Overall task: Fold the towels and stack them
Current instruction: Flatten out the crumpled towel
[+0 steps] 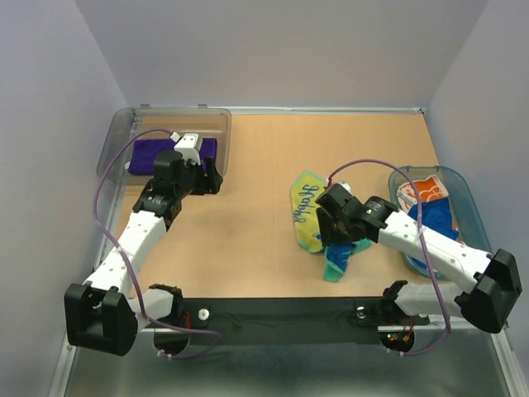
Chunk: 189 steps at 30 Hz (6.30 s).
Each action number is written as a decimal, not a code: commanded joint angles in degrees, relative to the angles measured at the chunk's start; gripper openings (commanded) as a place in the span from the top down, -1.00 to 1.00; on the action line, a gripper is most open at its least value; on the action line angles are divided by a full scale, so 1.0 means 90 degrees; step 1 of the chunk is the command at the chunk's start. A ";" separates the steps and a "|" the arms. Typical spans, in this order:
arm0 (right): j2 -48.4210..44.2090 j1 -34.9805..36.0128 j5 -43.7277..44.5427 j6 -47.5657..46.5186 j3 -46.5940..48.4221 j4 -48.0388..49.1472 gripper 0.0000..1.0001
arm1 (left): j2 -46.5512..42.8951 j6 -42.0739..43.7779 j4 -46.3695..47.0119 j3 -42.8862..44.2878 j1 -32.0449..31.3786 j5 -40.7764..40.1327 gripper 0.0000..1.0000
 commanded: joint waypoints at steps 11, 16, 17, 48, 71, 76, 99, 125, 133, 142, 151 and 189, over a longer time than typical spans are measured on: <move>0.2357 0.0138 -0.0135 -0.1603 0.2047 0.1446 -0.16 | -0.0286 0.0031 -0.0065 0.0178 -0.0023 -0.0945 -0.48; 0.3362 0.0148 0.0637 -0.1359 0.2047 0.1957 -0.01 | -0.0335 -0.0008 -0.0056 0.0188 -0.0023 -0.0975 -0.48; 0.3461 0.0148 0.0774 -0.1339 0.2047 0.2112 0.02 | -0.0335 -0.0008 -0.0065 0.0188 -0.0023 -0.0946 -0.48; 0.1129 -0.2127 -0.0876 0.0478 -0.1068 0.4721 0.33 | 0.0133 -0.0145 -0.0007 0.0178 -0.0062 -0.0087 -0.47; 0.1391 -0.3055 -0.1012 -0.1017 -0.0287 0.4477 0.04 | 0.3999 -0.2742 0.1399 0.1954 -0.3050 -0.0780 -0.35; 0.1723 -0.3065 -0.0944 -0.1124 -0.0082 0.4516 0.04 | 0.4645 -0.2889 0.1302 0.2170 -0.3187 -0.0994 -0.22; 0.1968 -0.3114 -0.1042 -0.0608 -0.0813 0.5151 0.03 | 0.5037 -0.1836 -0.0785 0.3770 -0.3607 -0.3071 1.00; -0.0630 -0.3485 0.0220 -0.0196 -0.2221 0.5473 0.03 | 0.3182 -0.2527 -0.0412 0.2400 -0.5544 -0.2835 -0.26; -0.0210 -0.3485 -0.1615 -0.1290 -0.1791 0.5483 0.02 | 0.2984 -0.3514 0.1495 0.0833 -0.4185 -0.1105 -0.26; -0.0082 -0.3485 -0.2135 -0.1446 -0.1761 0.5463 0.01 | 0.3931 -0.3602 0.1819 0.1047 -0.3461 -0.0926 -0.26; 0.0122 -0.3436 -0.2682 -0.1827 -0.1518 0.5483 -0.05 | 0.4742 -0.3202 0.1624 0.1672 -0.3021 -0.1210 -0.26; 0.0249 -0.3358 -0.4048 -0.2686 0.0015 0.5522 -0.42 | 0.3875 0.1884 0.0902 0.2824 -0.3958 -0.2011 1.00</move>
